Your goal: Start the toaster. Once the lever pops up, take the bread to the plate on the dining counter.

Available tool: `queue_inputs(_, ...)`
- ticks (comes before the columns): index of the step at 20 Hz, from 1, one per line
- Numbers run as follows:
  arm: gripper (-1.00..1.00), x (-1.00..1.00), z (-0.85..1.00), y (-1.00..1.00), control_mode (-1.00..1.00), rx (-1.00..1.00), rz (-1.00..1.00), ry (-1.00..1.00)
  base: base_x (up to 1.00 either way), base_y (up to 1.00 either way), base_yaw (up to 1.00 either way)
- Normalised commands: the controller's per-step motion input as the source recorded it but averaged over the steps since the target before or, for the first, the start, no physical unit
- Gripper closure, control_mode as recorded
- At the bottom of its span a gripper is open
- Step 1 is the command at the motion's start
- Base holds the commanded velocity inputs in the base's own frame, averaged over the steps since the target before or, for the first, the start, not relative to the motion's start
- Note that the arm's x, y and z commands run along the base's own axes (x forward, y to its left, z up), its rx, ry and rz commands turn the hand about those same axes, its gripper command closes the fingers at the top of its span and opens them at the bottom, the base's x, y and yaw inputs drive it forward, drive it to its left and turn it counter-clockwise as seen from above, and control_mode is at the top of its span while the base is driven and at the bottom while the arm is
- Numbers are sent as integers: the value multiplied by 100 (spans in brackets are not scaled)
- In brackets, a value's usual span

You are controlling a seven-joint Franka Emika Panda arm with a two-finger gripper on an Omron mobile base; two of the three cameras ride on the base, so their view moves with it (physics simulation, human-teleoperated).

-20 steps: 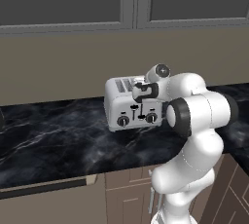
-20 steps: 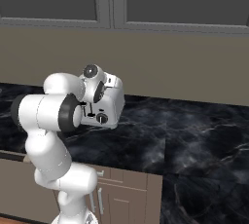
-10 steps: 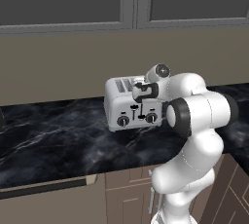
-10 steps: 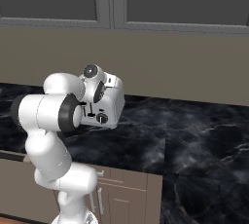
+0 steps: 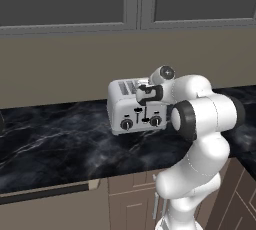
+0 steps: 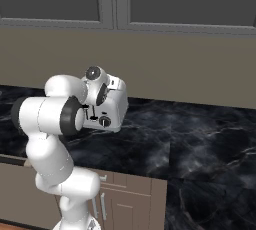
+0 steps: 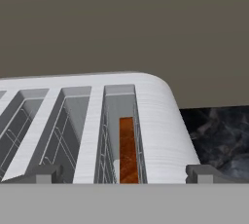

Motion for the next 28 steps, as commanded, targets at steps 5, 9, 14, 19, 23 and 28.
queue_inputs(5, -100, 0, 0, 0, -100, 0, 0, 0, 0, 0, 0)
queue_inputs(9, -100, 0, 0, 0, -100, 0, 0, 0, 0, 0, 0)
queue_inputs(14, -100, 0, 0, 0, -100, 0, 0, 0, 0, 0, 0)
queue_inputs(19, -100, 0, 0, 0, -100, 0, 0, 0, 0, 0, 0)
queue_inputs(23, -100, 0, 0, 0, -100, 0, 0, 0, 0, 0, 0)
queue_inputs(28, -100, 0, 0, 0, -100, 0, 0, 0, 0, 0, 0)
